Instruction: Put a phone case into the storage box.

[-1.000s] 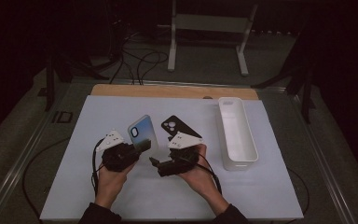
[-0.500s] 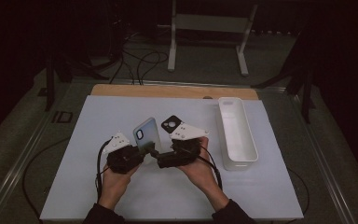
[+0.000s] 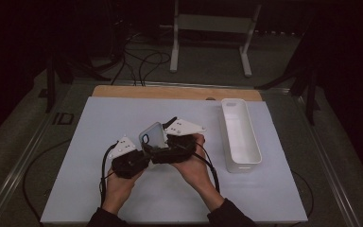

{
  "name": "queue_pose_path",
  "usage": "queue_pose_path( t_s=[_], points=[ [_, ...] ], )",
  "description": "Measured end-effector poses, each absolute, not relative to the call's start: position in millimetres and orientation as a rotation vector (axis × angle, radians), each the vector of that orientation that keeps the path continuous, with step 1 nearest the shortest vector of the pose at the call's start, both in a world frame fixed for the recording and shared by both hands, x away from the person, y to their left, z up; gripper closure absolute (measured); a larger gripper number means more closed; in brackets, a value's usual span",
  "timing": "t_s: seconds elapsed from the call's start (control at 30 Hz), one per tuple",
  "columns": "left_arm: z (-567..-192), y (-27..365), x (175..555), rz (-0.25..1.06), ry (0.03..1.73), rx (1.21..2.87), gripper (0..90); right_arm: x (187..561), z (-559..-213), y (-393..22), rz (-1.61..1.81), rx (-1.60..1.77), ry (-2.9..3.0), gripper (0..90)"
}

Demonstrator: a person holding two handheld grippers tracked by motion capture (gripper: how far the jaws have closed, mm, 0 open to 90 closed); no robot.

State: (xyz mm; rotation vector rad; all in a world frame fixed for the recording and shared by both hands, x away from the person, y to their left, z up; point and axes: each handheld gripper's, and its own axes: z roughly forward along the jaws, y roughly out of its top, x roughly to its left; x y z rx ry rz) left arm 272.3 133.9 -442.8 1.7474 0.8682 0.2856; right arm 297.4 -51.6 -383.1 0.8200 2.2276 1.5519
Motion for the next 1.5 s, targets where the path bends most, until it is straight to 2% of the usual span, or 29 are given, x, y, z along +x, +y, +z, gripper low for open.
queue_pose_path(
  t_s=[0.1, 0.5, 0.97, 1.03, 1.23, 1.5],
  points=[
    [-444.0, 131.7, 271.8, 0.288, 0.868, 1.757, 86.2, 299.1, -383.5, -51.0, 1.584, 0.845, 2.226, 15.8],
    [-444.5, 128.1, 271.2, 0.304, 0.884, 1.759, 86.2, 299.3, -385.7, -43.5, 1.538, 0.861, 2.217, 12.9],
    [-445.7, 127.3, 270.6, 0.298, 0.878, 1.755, 83.9, 299.2, -386.5, -43.0, 1.504, 0.852, 2.221, 16.8],
    [-445.4, 128.4, 270.3, 0.303, 0.873, 1.757, 79.4, 298.4, -386.4, -43.3, 1.503, 0.851, 2.215, 16.9],
    [-447.4, 132.3, 269.9, 0.353, 0.92, 1.78, 44.5, 299.0, -385.3, -46.2, 1.504, 0.85, 2.207, 16.9],
    [-449.0, 145.5, 268.4, 0.37, 0.948, 1.743, 11.7, 300.7, -385.0, -51.3, 1.487, 0.861, 2.194, 16.9]
  ],
)
